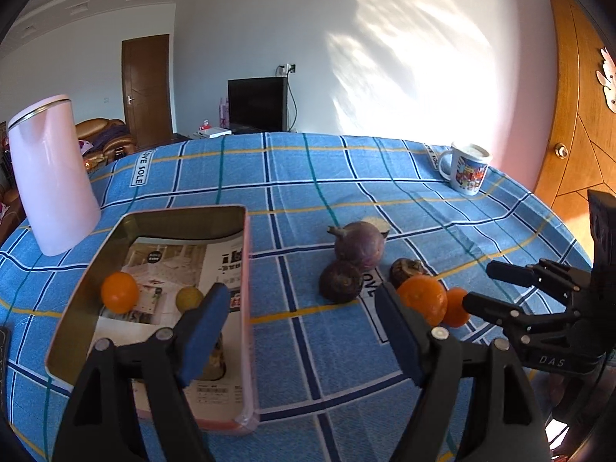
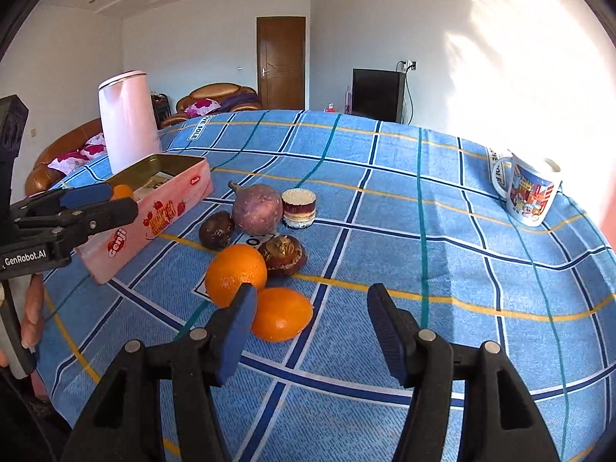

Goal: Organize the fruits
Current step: 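Grasp a large orange with the left tool while the right tool grasps another orange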

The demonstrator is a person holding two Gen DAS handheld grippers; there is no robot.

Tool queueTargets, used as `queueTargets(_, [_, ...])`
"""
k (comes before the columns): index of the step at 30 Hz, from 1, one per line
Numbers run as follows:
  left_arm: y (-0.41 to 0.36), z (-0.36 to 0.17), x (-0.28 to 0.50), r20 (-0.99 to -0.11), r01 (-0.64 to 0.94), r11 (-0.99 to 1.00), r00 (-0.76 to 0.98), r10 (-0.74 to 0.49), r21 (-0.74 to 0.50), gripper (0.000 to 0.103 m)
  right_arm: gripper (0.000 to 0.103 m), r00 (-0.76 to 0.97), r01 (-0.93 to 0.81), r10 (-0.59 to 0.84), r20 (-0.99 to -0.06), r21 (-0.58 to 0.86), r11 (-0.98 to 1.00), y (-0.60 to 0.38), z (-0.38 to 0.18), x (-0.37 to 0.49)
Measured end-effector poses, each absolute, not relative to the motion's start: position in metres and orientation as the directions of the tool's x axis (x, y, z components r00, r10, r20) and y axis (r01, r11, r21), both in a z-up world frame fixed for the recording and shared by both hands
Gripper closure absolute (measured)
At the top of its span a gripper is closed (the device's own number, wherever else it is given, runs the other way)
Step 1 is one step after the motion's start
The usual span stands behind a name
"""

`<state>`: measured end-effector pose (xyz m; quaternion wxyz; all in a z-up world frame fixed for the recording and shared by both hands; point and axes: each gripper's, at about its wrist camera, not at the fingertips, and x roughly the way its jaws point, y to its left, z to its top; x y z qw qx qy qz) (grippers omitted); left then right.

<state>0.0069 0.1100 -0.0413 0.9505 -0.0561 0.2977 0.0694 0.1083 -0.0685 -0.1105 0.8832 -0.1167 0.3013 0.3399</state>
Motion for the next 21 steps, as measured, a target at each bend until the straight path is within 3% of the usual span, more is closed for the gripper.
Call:
queueTargets(12, [0.076,-0.048,0.027,-0.606,-0.061,0.997,0.796,0.015,-0.055,0.023,0.043,0.453,-0.721,0.554,-0.699,0.078,0.688,-0.052,-0.128,0.121])
queueTargets(21, [0.057,-0.054,0.035,-0.630,-0.003,0.999,0.776,-0.019,-0.034,0.023,0.060,0.432,-0.734,0.556,-0.710,0.082,0.674,-0.050,-0.130,0.120])
